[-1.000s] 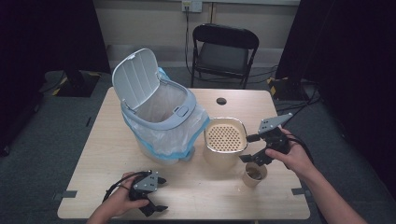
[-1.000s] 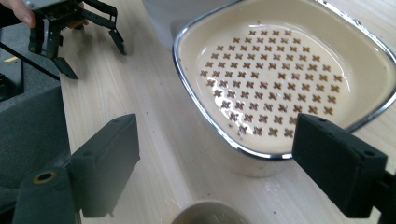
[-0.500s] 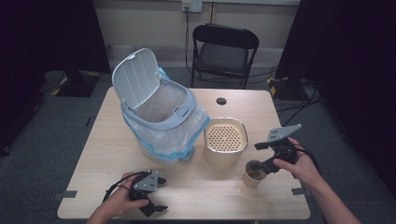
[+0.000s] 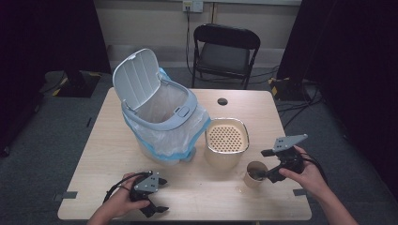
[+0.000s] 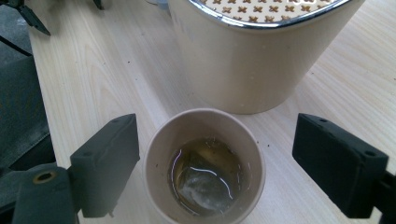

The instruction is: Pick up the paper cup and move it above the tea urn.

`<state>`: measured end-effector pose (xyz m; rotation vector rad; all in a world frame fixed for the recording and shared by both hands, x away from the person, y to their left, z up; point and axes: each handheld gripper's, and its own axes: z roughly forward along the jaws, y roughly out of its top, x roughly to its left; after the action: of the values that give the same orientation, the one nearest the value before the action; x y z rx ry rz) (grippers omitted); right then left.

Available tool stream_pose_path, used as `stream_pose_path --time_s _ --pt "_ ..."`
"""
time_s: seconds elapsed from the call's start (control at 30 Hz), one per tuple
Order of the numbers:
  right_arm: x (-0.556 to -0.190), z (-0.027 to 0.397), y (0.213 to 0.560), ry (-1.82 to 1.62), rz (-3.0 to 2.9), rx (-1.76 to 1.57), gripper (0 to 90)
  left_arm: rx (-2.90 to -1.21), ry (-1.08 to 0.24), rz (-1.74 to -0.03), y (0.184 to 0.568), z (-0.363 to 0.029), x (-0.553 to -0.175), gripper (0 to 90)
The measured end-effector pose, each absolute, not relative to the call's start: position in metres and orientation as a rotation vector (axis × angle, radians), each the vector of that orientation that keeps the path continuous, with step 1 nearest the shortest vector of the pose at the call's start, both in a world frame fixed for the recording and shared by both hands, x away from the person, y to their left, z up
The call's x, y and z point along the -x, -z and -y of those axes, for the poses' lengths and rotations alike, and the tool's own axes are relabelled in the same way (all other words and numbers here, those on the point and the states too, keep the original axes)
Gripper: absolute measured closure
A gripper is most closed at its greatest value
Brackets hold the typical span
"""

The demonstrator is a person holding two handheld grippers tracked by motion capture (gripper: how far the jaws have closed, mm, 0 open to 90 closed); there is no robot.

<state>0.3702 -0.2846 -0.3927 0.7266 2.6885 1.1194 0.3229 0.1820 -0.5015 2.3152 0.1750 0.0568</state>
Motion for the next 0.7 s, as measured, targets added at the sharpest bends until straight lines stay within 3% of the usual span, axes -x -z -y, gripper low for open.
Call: stream_pose_path --time_s 0.7 --pt "-0.355 0.302 0.419 -1.193 -2.666 -0.796 14.5 -2.313 -0.057 -0.176 0.502 -0.182 -0.323 8.5"
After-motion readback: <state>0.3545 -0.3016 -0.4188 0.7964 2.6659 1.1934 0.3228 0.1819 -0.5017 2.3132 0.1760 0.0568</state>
